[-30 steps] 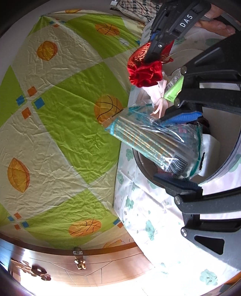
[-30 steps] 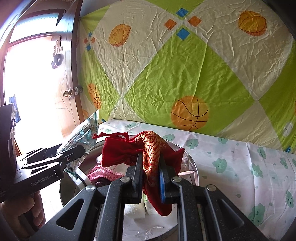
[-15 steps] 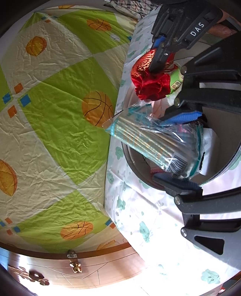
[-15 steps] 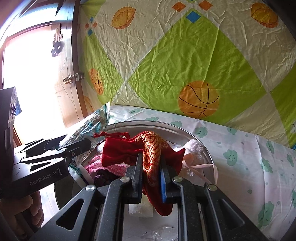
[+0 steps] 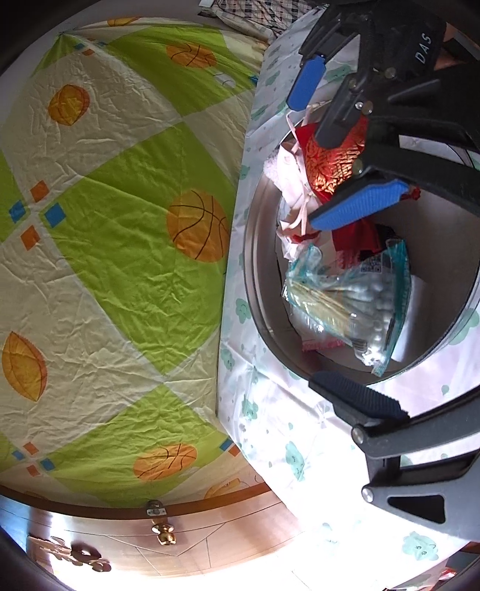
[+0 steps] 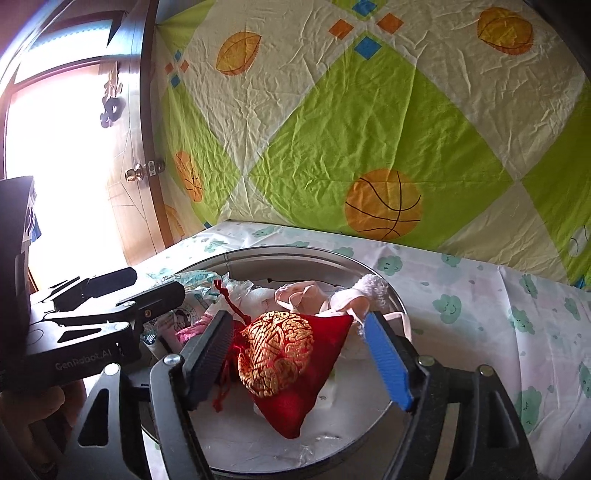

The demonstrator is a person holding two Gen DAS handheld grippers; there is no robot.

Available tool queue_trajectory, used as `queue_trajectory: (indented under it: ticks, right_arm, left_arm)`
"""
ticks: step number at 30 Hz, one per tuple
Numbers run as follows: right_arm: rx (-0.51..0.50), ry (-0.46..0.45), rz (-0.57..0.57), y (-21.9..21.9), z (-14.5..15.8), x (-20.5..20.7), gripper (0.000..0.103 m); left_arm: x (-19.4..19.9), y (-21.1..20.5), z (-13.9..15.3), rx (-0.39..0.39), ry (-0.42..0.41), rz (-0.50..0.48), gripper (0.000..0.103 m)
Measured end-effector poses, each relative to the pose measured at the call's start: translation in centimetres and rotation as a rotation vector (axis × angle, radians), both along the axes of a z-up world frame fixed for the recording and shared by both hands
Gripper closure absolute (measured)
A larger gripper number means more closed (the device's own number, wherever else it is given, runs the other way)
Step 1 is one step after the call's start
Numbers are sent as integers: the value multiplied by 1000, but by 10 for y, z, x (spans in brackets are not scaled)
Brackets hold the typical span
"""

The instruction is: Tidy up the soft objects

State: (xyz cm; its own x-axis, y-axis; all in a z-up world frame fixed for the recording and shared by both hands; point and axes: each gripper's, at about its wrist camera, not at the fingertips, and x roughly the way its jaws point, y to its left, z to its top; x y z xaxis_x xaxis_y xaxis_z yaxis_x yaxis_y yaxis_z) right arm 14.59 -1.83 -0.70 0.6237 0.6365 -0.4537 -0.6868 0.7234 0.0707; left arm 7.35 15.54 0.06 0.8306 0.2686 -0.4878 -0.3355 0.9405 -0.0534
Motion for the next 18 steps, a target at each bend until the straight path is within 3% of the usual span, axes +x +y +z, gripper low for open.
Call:
queue_trajectory:
  ticks: [3, 6, 13, 18]
  right_arm:
    - [6, -5, -16, -5, 2, -3, 22]
    - [18, -20, -35, -11, 5, -7, 19]
    - [31, -49, -69, -25, 12, -22, 9]
    - [10, -106, -97, -30, 18, -36, 8]
  left_arm:
    - [-6, -2, 6, 3, -14, 13, 6]
    - [-14, -5, 11, 9, -37, 24, 2]
    - [-28, -11, 15, 3, -50, 36, 1]
    - [-37, -20, 15, 3, -61, 26, 1]
